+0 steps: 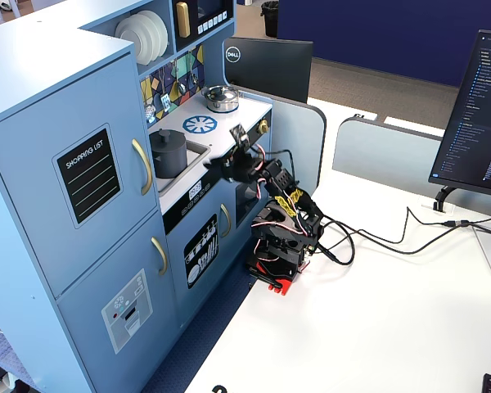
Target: Take off the lid from the gray recipient and place it on the counter
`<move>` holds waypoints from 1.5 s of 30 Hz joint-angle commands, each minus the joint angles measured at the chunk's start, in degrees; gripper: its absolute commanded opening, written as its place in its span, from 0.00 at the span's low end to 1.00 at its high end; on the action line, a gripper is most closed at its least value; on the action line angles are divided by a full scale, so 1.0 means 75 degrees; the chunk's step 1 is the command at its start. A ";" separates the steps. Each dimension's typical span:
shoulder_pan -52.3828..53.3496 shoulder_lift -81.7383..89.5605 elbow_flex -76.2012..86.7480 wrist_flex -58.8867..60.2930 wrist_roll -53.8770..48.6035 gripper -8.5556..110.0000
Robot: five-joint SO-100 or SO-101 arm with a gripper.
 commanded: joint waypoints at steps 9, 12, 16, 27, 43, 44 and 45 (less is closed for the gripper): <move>-0.0363 -0.2273 -0.1102 -0.3668 -0.0258 0.14; -0.0258 -0.2684 -0.1242 -0.3891 -0.0305 0.16; -0.0094 -0.3141 -0.1441 -0.4043 -0.0211 0.18; -0.0094 -0.4195 -0.2027 -0.4219 -0.0059 0.18; -0.0094 -0.5953 -0.2941 -0.4805 0.0070 0.16; -0.0094 -0.6070 -0.3047 -0.4828 0.0070 0.16; -0.0105 -0.6199 -0.3117 -0.4875 0.0059 0.16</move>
